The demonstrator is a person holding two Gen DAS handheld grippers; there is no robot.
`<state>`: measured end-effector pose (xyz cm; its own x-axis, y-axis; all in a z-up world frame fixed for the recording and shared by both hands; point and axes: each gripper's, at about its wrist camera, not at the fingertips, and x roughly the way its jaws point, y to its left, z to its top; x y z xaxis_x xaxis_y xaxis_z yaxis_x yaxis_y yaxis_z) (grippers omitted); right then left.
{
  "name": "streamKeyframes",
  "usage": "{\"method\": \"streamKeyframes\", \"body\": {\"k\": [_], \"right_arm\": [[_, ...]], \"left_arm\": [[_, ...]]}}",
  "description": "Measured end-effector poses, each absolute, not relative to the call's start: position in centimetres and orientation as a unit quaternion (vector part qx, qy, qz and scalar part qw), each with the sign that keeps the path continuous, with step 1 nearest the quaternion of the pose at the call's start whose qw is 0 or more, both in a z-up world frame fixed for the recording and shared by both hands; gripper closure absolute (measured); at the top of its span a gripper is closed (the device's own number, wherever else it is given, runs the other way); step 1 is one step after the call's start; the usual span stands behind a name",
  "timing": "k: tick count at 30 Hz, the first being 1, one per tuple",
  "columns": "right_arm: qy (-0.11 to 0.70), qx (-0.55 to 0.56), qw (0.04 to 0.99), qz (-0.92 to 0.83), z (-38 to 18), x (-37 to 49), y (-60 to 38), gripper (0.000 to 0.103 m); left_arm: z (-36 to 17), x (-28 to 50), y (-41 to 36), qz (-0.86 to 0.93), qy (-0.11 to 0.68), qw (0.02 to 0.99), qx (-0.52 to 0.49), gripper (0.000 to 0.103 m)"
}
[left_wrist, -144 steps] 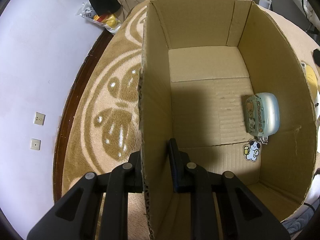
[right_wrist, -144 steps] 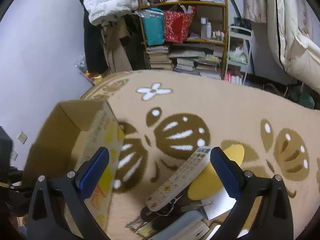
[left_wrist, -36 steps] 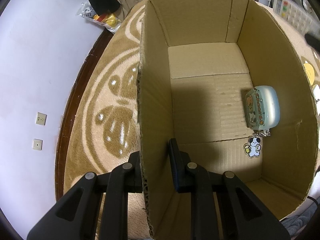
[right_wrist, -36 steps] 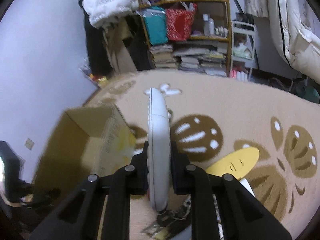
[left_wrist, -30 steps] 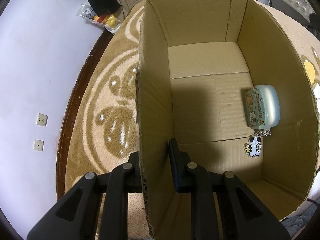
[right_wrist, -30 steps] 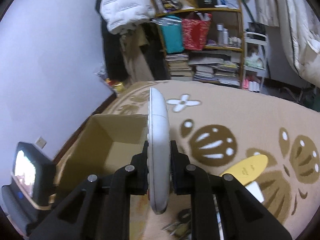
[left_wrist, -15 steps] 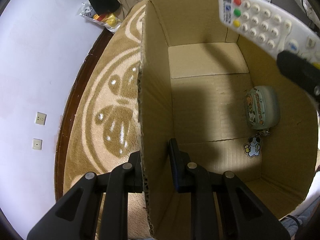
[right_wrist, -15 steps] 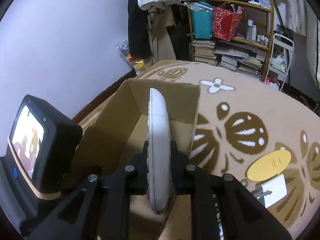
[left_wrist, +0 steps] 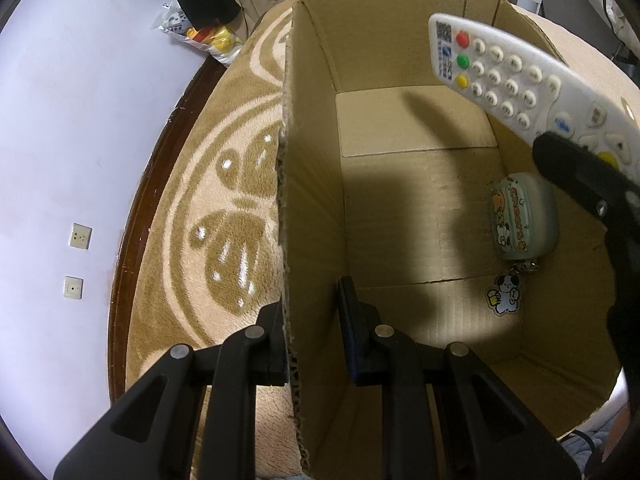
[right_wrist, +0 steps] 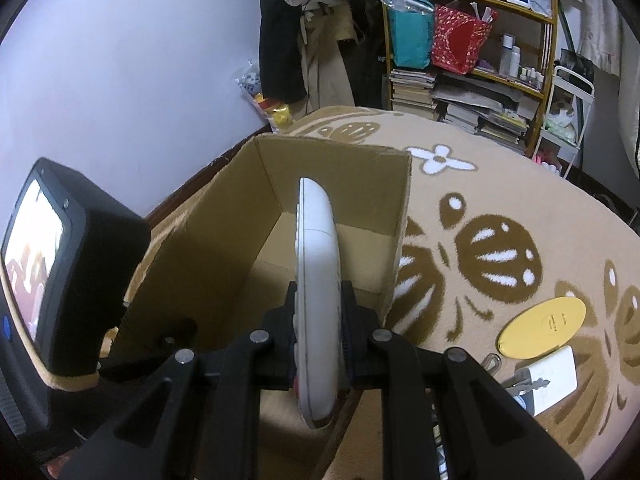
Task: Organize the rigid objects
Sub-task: 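Carry the white remote over the box and release it inside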
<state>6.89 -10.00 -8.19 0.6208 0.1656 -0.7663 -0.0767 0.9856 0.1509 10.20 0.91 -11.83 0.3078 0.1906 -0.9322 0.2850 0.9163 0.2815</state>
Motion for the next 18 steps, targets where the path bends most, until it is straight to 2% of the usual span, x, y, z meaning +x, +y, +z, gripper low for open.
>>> {"method": "streamKeyframes", "body": {"k": [18], "right_arm": [[0.436, 0.041, 0.897, 0.066, -8.27, 7.29, -9.68, 0.084]], "left_arm": [[-12.18, 10.21, 1.05, -0.032, 0.59, 0.781, 0.204, 0.082]]}}
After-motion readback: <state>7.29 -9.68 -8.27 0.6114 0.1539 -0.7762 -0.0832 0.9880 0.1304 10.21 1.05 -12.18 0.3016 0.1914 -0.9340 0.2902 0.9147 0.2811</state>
